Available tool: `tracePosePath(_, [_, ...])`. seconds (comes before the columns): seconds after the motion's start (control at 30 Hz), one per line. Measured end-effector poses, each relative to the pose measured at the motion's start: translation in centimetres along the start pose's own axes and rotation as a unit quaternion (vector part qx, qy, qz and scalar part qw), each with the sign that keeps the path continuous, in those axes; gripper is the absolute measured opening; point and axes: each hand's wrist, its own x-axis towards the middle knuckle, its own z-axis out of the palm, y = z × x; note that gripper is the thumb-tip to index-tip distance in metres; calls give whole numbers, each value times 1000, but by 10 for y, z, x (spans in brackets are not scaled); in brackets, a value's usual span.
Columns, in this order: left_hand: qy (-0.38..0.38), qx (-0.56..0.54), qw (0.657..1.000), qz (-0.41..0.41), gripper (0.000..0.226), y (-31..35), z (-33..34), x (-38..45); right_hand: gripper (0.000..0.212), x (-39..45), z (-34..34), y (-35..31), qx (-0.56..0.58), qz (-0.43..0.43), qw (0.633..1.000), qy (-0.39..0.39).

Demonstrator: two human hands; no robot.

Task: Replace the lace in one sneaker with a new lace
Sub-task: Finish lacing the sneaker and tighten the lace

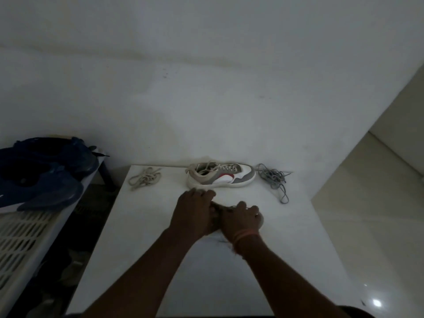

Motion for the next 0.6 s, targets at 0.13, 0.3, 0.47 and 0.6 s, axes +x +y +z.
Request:
tracePosePath(0.13, [-90, 41, 993, -58, 51, 7, 3, -28, 44, -23, 27, -5, -39, -105, 993, -36])
tracePosePath(0.3, [-140, -113, 972, -151, 33, 34, 9, -76, 71, -43, 32, 11, 23, -138, 989, -42])
tracePosePath(0.47, [-174, -192, 956, -139, 32, 52, -5, -97, 82, -53, 24, 29, 14, -180, 982, -57])
tracePosePath(0.6, [-177, -194, 947, -187, 43, 36, -45, -82, 50, -40, 4, -1, -44, -158, 986, -31])
